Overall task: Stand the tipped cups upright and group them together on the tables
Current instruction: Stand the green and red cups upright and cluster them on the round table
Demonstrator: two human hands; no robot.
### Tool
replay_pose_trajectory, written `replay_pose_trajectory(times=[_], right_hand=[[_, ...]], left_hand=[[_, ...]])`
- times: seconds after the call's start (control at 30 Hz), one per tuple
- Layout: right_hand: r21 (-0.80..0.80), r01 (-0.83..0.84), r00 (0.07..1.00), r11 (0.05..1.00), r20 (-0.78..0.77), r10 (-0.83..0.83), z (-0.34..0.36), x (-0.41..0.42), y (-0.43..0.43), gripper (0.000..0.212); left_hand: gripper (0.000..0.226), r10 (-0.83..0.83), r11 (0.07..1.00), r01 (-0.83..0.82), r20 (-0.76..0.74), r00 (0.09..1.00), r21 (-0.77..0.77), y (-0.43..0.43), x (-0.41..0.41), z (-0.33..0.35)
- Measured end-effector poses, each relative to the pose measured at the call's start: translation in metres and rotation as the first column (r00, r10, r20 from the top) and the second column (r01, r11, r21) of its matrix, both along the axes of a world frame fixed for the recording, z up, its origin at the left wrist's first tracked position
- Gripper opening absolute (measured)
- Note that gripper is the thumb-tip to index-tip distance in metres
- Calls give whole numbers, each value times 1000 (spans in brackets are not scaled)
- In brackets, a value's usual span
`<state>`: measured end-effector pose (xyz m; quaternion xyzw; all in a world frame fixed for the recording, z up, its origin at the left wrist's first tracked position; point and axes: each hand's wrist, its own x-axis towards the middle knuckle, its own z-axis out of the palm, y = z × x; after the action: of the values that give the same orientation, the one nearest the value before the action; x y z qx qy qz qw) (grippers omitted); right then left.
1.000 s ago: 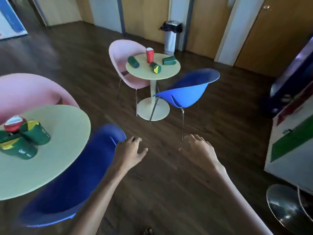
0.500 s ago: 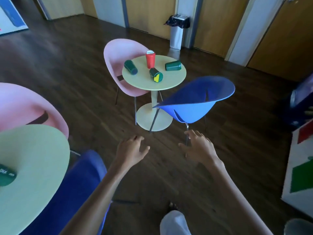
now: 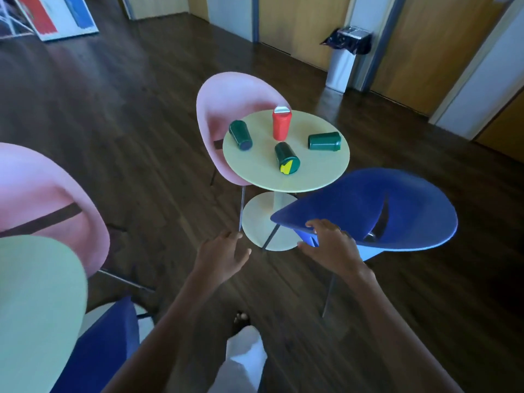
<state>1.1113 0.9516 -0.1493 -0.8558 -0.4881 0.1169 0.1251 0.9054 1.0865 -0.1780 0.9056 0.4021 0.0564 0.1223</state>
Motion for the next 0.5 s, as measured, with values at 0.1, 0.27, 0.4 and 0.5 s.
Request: replay_pose_trajectory(times=[0.1,0.27,0.4,0.5], right_hand=[[-43,-28,999,999,24,29,-1,27,56,55],[-65,-54,997,996,51,58,8,66,146,53],[-72,-61,994,996,83,67,10,96,214,56],[-85,-55,994,995,88,62,3,118,256,54]], left_hand=[[47,0,1000,-1,11,1000,10,55,27,-4],[46,-26,999,26,10,1000,27,147,69,-2],[44,-60,997,60,15,998,44,213,104,6],[44,-72,996,71,18,997,51,257,130,3]])
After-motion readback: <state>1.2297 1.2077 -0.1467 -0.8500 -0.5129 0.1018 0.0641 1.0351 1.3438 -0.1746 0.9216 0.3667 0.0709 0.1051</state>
